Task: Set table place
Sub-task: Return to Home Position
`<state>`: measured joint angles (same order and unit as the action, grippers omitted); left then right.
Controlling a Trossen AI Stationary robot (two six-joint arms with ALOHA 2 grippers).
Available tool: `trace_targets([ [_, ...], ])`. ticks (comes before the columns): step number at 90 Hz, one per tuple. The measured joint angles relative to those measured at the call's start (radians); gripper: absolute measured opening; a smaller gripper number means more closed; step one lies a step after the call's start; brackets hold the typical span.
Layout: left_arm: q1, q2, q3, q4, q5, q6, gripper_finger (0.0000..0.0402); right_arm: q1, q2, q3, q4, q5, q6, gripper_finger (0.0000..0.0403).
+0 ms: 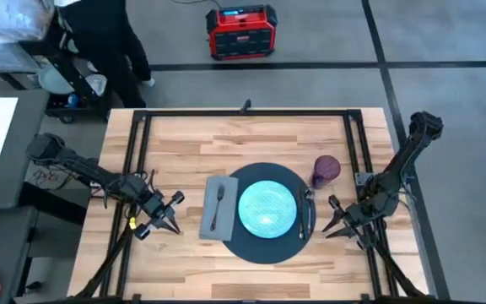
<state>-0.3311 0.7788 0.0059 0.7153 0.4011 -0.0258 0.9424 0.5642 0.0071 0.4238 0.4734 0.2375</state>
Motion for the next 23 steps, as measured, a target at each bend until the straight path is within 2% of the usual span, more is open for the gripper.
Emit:
trace_targets([
  [13, 0.031, 0.0, 0.0, -0.052, 0.016, -0.009, 0.0, -0.003, -0.005, 0.0, -0.018, 0.003, 0.008, 0.0082],
  [23, 0.037, 0.0, 0.0, -0.052, -0.016, -0.071, 0.0, -0.018, -0.005, 0.0, -0.02, 0.004, 0.059, 0.0082],
])
